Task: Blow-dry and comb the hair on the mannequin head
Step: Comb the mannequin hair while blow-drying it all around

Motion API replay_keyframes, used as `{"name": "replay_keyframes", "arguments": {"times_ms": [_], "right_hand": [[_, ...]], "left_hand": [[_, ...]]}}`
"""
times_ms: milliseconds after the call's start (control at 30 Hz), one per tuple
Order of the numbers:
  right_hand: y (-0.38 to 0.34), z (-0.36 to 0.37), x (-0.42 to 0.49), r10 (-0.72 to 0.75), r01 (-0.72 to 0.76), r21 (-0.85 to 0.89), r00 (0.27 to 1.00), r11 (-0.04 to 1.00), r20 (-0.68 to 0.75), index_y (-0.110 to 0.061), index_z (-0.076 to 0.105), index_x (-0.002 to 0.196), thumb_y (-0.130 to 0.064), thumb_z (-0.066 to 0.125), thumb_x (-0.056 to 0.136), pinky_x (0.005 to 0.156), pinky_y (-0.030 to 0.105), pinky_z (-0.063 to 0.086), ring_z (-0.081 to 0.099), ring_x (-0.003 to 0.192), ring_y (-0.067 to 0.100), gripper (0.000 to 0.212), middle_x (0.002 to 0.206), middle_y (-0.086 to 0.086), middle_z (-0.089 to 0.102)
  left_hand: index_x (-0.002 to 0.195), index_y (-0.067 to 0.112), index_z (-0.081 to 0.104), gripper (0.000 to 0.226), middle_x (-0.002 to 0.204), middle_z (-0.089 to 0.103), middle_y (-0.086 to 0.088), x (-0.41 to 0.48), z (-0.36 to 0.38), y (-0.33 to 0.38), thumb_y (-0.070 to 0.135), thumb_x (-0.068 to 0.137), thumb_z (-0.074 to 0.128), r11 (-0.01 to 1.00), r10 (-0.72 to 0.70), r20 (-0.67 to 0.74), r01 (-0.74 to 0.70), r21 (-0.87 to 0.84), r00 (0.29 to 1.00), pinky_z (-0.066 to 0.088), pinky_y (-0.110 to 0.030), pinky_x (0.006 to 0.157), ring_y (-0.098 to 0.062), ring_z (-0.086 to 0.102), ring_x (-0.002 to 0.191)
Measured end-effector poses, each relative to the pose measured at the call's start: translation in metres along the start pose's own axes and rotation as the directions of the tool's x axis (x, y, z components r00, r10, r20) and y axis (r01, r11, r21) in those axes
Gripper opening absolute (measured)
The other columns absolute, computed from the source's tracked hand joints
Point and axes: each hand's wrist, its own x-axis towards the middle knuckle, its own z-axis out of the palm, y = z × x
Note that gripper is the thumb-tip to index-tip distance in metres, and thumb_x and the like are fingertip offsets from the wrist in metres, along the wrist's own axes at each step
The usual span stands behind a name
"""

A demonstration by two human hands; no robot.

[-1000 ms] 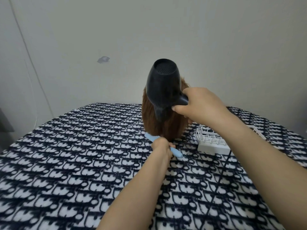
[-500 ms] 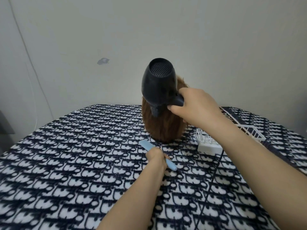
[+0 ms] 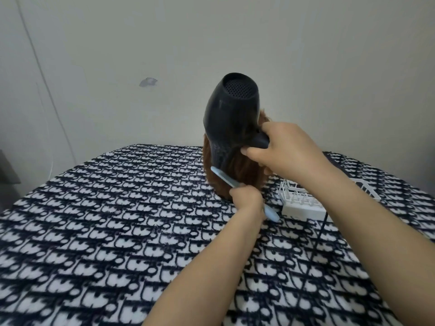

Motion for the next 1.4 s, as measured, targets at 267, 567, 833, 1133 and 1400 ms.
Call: {"name": "replay_keyframes", "arguments": {"times_ms": [267, 567, 833, 1133, 1400], "right_hand": [[0.013, 0.003, -0.001, 0.055, -0.055, 0.01, 0.997, 0.998, 0.047, -0.021, 0.058, 0.081, -0.043, 0.07, 0.089, 0.048, 0.028, 0.046, 0.069, 0.051, 0.013, 0.026, 0.064, -0.005, 0.067], [0.036, -0.002, -0.011, 0.164, -0.162, 0.091, 0.986, 0.983, -0.011, -0.02, 0.063, 0.083, -0.041, 0.07, 0.088, 0.045, 0.026, 0.046, 0.067, 0.047, 0.009, 0.023, 0.065, -0.004, 0.069], [0.066, -0.02, -0.025, 0.259, -0.219, 0.242, 0.955, 0.945, -0.147, -0.018, 0.062, 0.084, -0.036, 0.07, 0.09, 0.029, 0.018, 0.036, 0.058, 0.03, 0.005, 0.02, 0.057, 0.0, 0.068], [0.081, -0.005, -0.041, 0.36, -0.198, 0.512, 0.902, 0.836, -0.239, -0.019, 0.063, 0.083, -0.035, 0.071, 0.091, 0.043, 0.026, 0.051, 0.069, 0.045, 0.012, 0.019, 0.06, 0.002, 0.068], [0.091, 0.011, -0.052, 0.423, -0.154, 0.661, 0.865, 0.734, -0.269, -0.017, 0.065, 0.089, -0.029, 0.07, 0.092, 0.043, 0.023, 0.051, 0.067, 0.046, 0.011, 0.013, 0.062, 0.001, 0.067]], "left_hand": [[0.113, -0.001, 0.058, 0.032, 0.068, 0.047, -0.012, 0.024, -0.015, -0.017, 0.015, 0.1, 0.033, 0.984, -0.175, -0.025, 0.175, -0.014, 0.984, 0.041, -0.031, 0.055, -0.022, 0.039, 0.053], [0.079, 0.006, 0.05, 0.026, 0.057, 0.041, -0.008, 0.034, -0.035, -0.01, 0.005, 0.095, 0.029, 0.983, -0.179, -0.063, 0.175, -0.057, 0.982, 0.035, -0.027, 0.043, -0.021, 0.033, 0.045], [0.07, 0.01, 0.044, 0.034, 0.052, 0.031, -0.002, 0.027, -0.051, -0.007, 0.016, 0.098, 0.026, 0.976, -0.198, 0.054, 0.202, -0.08, 0.979, 0.023, -0.022, 0.039, -0.015, 0.022, 0.04], [0.088, 0.009, 0.049, 0.014, 0.059, 0.045, -0.006, 0.032, -0.07, -0.018, 0.009, 0.093, 0.036, 1.0, -0.013, -0.002, 0.013, 0.02, 1.0, 0.044, -0.036, 0.052, -0.02, 0.04, 0.045], [0.133, 0.011, 0.042, 0.038, 0.075, 0.048, -0.009, 0.048, -0.115, 0.006, 0.006, 0.096, 0.034, 0.993, 0.078, -0.214, -0.057, 0.102, 0.974, 0.044, -0.038, 0.063, -0.022, 0.044, 0.058]]}}
